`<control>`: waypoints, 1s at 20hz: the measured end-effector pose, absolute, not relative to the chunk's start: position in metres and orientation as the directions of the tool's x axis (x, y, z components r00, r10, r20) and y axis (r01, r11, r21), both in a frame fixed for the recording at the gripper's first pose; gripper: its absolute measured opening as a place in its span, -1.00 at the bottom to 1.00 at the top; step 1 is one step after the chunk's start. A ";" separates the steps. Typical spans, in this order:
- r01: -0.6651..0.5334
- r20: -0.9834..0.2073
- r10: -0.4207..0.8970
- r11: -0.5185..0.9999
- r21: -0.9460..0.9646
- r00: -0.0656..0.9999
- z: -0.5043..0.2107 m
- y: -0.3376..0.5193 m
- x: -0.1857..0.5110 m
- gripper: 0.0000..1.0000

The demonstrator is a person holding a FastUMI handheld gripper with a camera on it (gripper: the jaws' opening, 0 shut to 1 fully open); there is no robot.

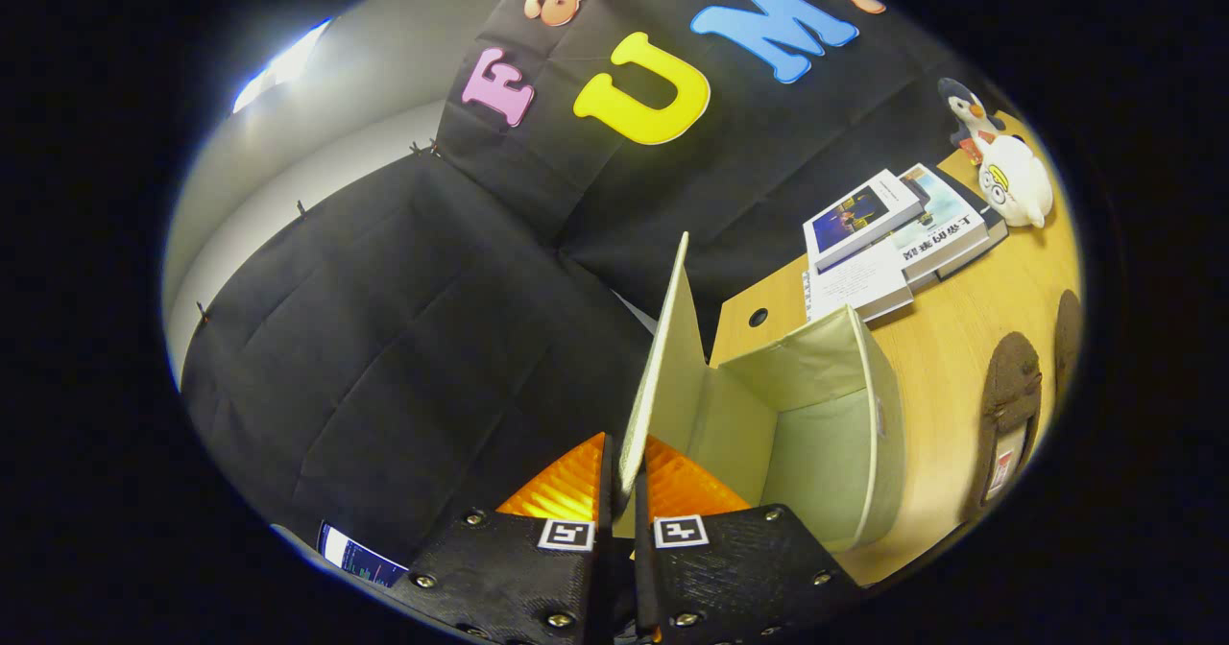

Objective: Open the storage box then place both shoes into the box .Put the left shoe in first, then the right shoe, with the right side of both shoes facing outward in a uniform manner.

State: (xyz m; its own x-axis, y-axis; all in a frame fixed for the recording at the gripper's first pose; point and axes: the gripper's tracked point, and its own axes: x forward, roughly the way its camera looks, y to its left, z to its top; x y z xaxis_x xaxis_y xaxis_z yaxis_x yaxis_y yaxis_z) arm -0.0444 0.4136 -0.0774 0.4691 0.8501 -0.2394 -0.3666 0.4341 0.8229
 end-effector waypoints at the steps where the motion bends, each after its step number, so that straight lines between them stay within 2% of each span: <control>1: -0.385 -0.250 0.849 0.449 0.806 0.466 -0.075 0.421 -0.046 -0.83; 7: -0.532 -0.298 0.857 0.498 0.684 0.419 -0.072 0.480 -0.066 -0.83; 9: -0.556 -0.291 0.864 0.491 0.671 0.411 -0.069 0.497 -0.069 -0.71; 11: -0.584 -0.288 0.875 0.476 0.658 0.390 -0.068 0.514 -0.072 -0.70; 13: -0.615 -0.279 0.884 0.463 0.638 0.376 -0.066 0.527 -0.076 -0.39; 15: -0.639 -0.271 0.886 0.460 0.616 0.376 -0.063 0.534 -0.077 0.02; 18: -0.655 -0.281 0.865 0.499 0.567 0.416 -0.069 0.525 -0.069 0.97; 20: -0.654 -0.292 0.840 0.541 0.529 0.458 -0.072 0.511 -0.059 0.95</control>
